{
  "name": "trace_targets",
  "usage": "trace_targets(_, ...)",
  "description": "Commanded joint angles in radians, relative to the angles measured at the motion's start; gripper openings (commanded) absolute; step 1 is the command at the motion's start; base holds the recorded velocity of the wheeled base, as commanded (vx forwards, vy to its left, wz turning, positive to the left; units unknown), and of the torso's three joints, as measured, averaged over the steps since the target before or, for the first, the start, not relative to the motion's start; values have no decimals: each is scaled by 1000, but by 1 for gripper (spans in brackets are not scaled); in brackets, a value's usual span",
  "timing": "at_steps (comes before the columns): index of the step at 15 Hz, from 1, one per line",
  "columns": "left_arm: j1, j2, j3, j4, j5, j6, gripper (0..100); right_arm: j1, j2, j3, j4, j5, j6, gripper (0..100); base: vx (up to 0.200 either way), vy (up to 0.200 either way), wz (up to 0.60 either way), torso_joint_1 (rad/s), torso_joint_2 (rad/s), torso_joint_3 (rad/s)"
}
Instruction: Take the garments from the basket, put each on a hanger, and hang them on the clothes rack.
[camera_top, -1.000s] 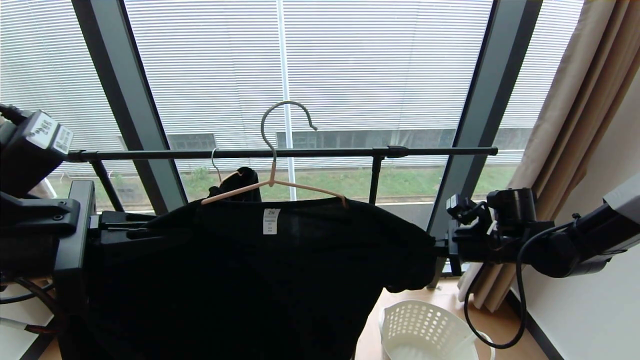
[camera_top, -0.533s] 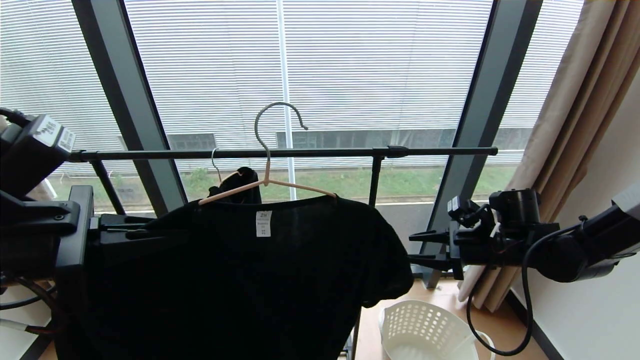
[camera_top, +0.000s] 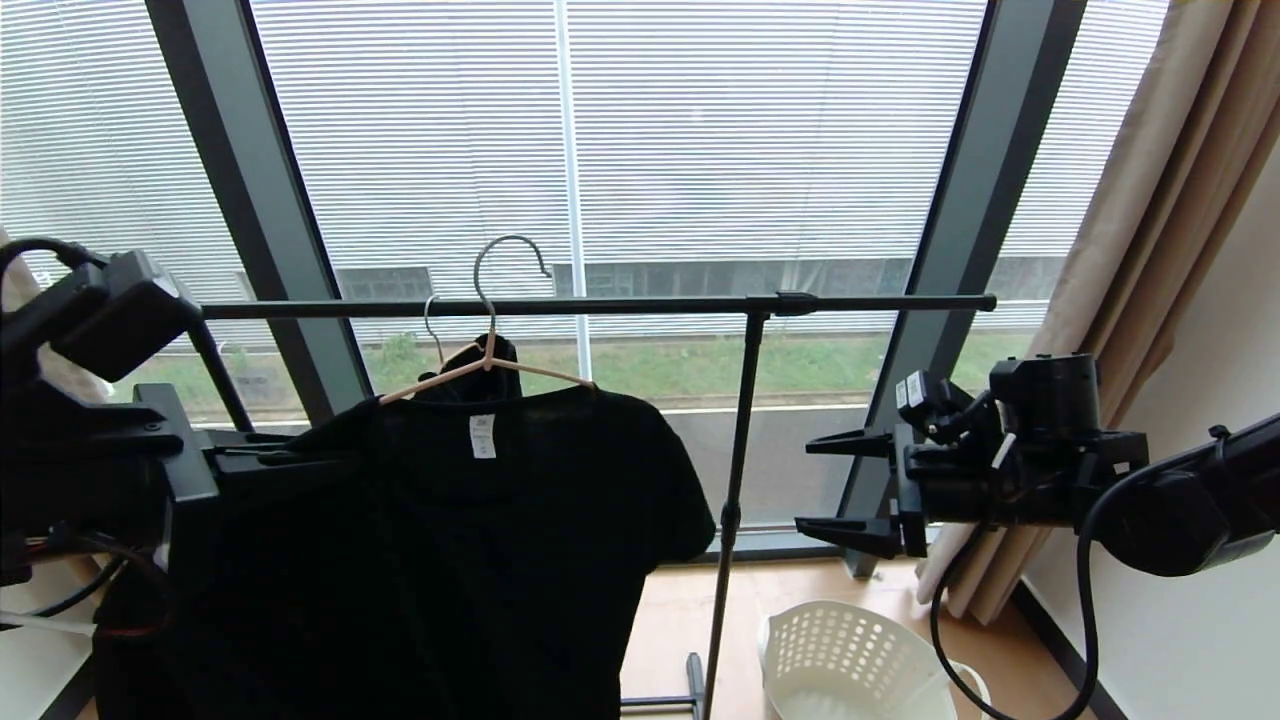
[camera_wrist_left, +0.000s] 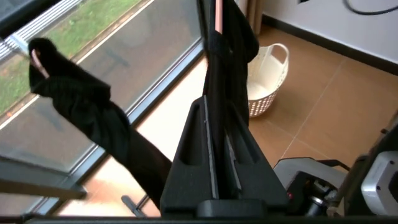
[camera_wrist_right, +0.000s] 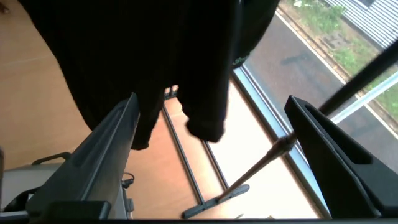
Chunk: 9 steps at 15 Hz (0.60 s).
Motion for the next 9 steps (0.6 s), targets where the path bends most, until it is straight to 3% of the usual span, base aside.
trace_targets(1, -76, 43, -12, -8, 75, -51, 0, 24, -42, -4, -2, -30, 41, 100, 0, 0, 0, 0, 0, 0)
trace_targets(7, -220, 199, -18, -105, 288, -232, 0, 150, -111, -23, -134, -261, 359, 100, 0, 0, 0, 0, 0, 0)
trace_targets(9, -263, 260, -18, -157, 357, -291, 0, 162, -127, -33, -144, -297, 420, 100, 0, 0, 0, 0, 0, 0)
